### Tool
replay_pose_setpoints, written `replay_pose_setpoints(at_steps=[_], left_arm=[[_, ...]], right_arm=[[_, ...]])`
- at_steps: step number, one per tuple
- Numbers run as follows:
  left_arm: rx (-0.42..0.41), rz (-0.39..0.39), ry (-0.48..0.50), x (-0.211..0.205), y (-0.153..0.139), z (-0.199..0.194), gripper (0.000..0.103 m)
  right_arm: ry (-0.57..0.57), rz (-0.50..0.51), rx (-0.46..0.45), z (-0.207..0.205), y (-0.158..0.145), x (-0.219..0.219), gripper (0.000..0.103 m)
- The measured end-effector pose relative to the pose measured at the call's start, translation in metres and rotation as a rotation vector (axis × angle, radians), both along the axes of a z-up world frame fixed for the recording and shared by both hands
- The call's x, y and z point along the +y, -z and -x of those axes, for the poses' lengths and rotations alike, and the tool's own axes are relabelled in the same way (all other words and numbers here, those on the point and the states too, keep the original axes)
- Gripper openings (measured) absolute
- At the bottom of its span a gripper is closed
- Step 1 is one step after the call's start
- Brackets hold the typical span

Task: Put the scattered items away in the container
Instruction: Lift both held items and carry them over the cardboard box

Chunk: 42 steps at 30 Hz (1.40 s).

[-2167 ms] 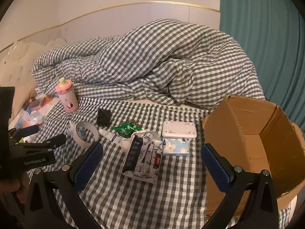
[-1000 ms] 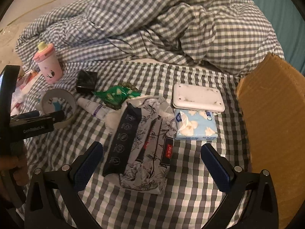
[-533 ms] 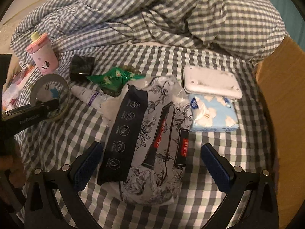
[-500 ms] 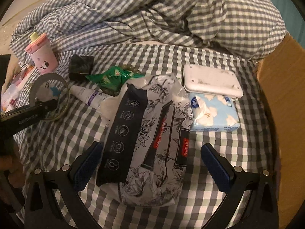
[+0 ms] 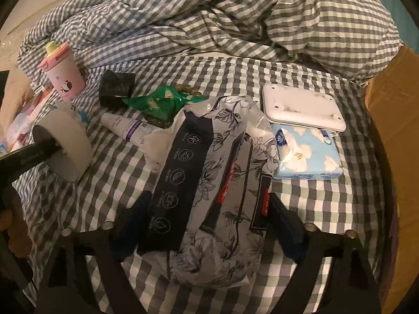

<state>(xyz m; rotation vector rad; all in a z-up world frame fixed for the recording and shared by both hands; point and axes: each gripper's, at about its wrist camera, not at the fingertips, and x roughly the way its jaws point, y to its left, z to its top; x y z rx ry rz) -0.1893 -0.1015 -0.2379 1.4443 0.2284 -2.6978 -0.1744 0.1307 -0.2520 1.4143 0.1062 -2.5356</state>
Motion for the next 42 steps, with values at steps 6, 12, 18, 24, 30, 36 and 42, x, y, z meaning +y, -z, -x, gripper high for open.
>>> replay_pose_setpoints(at_steps=[6,12,18,24,30,36,42], left_arm=[[0.027,-0.002,-0.011,-0.005,-0.015,-0.012,0.005],[0.059,0.013,-0.024,-0.007,-0.032,-0.021,0.005],[0.100,0.035,-0.023,-0.004,-0.055,-0.035,0.005],[0.148,0.053,-0.015,0.005,-0.084,-0.054,0.005],[0.200,0.061,-0.011,0.015,-0.116,-0.076,0.005],[0.245,0.073,-0.008,0.021,-0.145,-0.102,0.005],[0.297,0.085,0.003,0.029,-0.174,-0.134,0.005]], right_arm=[[-0.031,-0.002,-0.001,-0.005,-0.001,-0.004,0.059],[-0.036,0.007,0.011,-0.013,-0.008,-0.003,0.049],[-0.034,0.011,0.059,-0.024,-0.030,0.002,0.047],[-0.028,0.036,0.115,-0.042,-0.062,0.011,0.047],[-0.023,0.059,0.184,-0.065,-0.099,0.020,0.047],[-0.020,0.077,0.250,-0.093,-0.133,0.028,0.047],[-0.030,0.092,0.301,-0.120,-0.159,0.033,0.047]])
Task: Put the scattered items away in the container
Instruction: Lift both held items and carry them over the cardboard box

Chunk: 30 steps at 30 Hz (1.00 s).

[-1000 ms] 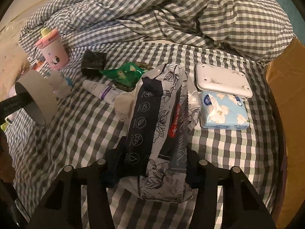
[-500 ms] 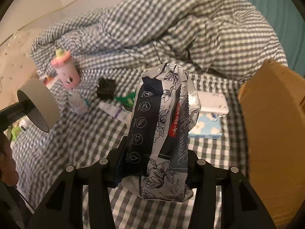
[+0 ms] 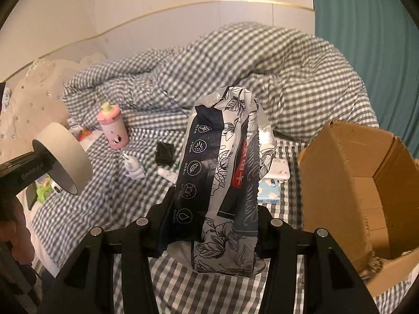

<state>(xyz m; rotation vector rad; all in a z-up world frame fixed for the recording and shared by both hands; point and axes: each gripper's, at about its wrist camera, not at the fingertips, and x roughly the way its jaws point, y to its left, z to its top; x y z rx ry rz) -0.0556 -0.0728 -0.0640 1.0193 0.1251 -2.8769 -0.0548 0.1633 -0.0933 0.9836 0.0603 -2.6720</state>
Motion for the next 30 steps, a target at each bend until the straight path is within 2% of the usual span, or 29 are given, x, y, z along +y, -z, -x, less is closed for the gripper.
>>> replay_pose_setpoints(at_steps=[16,30], left_arm=[[0.117,0.033,0.023,0.021,-0.058,-0.071,0.005],[0.179,0.033,0.030,0.034,-0.082,-0.114,0.005]], right_arm=[[-0.010,0.028,0.121,-0.067,-0.055,0.009,0.047],[0.018,0.036,0.175,-0.103,-0.075,0.023,0.048]])
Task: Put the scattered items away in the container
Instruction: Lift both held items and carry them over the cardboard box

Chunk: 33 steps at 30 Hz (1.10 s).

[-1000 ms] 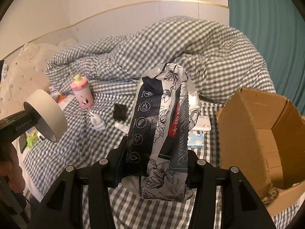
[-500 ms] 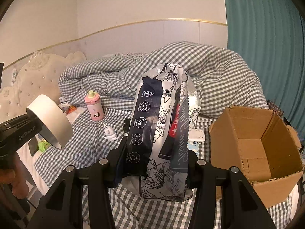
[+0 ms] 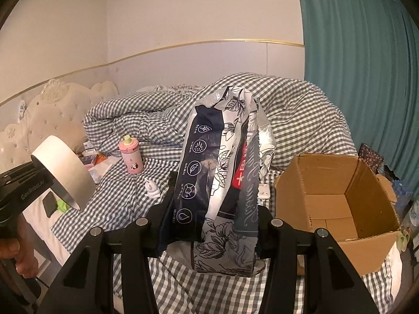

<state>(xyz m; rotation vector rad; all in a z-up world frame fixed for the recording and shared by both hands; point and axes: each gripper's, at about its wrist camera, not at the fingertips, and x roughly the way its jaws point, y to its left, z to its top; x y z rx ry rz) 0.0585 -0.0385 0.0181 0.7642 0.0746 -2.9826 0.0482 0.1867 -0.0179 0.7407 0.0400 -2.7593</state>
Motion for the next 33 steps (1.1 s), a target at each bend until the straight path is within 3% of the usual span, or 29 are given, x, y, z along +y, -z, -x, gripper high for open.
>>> replay_pose_setpoints(at_steps=[17,33], left_arm=[[0.043,-0.003,0.050,0.036,-0.018,-0.025,0.005],[0.035,-0.019,0.186,0.110,-0.025,-0.001,0.005]], right_arm=[[0.058,0.012,0.058,-0.029,-0.024,0.030,0.048],[0.208,-0.023,0.084,-0.034,-0.041,0.100,0.048]])
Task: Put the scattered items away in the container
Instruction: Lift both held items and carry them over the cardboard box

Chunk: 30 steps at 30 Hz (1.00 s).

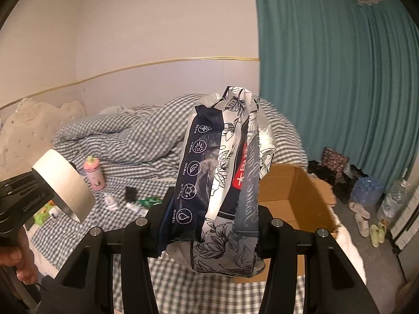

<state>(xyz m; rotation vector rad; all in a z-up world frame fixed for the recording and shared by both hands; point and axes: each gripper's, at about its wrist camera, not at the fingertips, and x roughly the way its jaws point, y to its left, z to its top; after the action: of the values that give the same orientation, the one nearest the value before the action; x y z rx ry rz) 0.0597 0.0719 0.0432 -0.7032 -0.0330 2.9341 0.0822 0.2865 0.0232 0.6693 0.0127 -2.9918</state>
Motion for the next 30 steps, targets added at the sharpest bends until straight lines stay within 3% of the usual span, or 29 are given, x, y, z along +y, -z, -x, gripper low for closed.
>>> replay_pose_setpoints(at_steps=[14,30], left_arm=[[-0.017,0.000,0.122,0.072,0.001,0.041,0.005],[-0.067,0.016,0.187,0.120,0.015,0.085,0.005]], right_arm=[[0.111,-0.008,-0.012,0.018,-0.007,0.057,0.048],[0.136,-0.011,-0.072,0.061,0.008,0.105,0.048]])
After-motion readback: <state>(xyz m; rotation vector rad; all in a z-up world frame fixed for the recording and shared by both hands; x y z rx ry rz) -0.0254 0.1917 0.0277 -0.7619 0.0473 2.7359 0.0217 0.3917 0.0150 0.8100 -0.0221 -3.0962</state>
